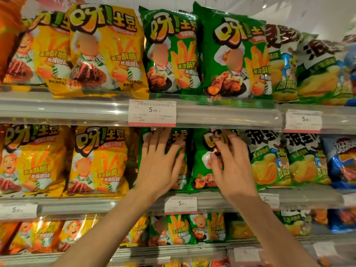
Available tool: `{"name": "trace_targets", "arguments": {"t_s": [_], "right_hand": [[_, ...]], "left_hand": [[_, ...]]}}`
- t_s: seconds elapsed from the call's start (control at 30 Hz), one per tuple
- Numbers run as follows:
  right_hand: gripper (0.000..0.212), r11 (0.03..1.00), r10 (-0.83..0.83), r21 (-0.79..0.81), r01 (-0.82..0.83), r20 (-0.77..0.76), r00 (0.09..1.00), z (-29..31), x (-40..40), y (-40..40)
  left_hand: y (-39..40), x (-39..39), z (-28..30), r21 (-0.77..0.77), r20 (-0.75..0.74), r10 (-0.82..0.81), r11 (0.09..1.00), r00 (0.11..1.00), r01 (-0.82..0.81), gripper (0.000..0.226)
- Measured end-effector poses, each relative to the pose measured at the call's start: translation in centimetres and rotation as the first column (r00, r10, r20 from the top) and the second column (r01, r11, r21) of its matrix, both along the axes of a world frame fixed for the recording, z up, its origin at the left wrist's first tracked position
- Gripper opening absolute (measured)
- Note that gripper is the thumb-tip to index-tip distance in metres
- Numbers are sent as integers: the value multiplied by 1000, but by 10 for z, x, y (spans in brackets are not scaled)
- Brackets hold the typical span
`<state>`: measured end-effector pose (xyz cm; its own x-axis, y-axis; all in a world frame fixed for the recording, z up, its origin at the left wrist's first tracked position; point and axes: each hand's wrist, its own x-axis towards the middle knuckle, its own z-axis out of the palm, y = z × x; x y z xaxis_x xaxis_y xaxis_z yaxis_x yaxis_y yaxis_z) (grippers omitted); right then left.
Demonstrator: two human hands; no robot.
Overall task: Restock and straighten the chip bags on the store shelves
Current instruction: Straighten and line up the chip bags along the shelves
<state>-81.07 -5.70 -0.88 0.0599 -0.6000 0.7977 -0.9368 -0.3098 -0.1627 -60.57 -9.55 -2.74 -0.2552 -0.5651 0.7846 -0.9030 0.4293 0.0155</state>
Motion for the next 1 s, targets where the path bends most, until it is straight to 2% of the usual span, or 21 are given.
{"name": "trace_targets", "arguments": {"t_s": [0.13,0.2,0.43,0.53,0.6,0.67,0.8,1.0], "right_hand": [[62,980,-108,151,129,-142,984,-4,-12,-14],[65,968,-112,201,152,-195,974,-8,-8,-21],[66,954,-81,265,138,-215,973,-13,-6,-29],[65,963,14,270,17,-113,994,-12,-15,-26],[65,957,91,272,-104,63,994,-7,-25,-21],[72,934,137,296,-201,223,965,2,-39,-16],[94,854,197,419,-309,291,936,17,-70,-13],[116,754,233,500,-426,403,885,8,-74,-29]], "left_hand": [[-9,-4,-3,61,125,73,995,990,-81,57],[-12,-3,-6,78,142,101,991,985,-113,60],[-8,-5,-1,99,150,118,986,982,-134,61],[-1,-10,2,62,86,80,994,993,-86,54],[5,-20,6,36,43,14,999,999,-16,49],[13,-33,12,79,0,-90,993,996,90,50],[18,-57,16,275,-20,-184,944,983,182,62],[16,-65,25,384,-30,-174,907,984,172,71]]}}
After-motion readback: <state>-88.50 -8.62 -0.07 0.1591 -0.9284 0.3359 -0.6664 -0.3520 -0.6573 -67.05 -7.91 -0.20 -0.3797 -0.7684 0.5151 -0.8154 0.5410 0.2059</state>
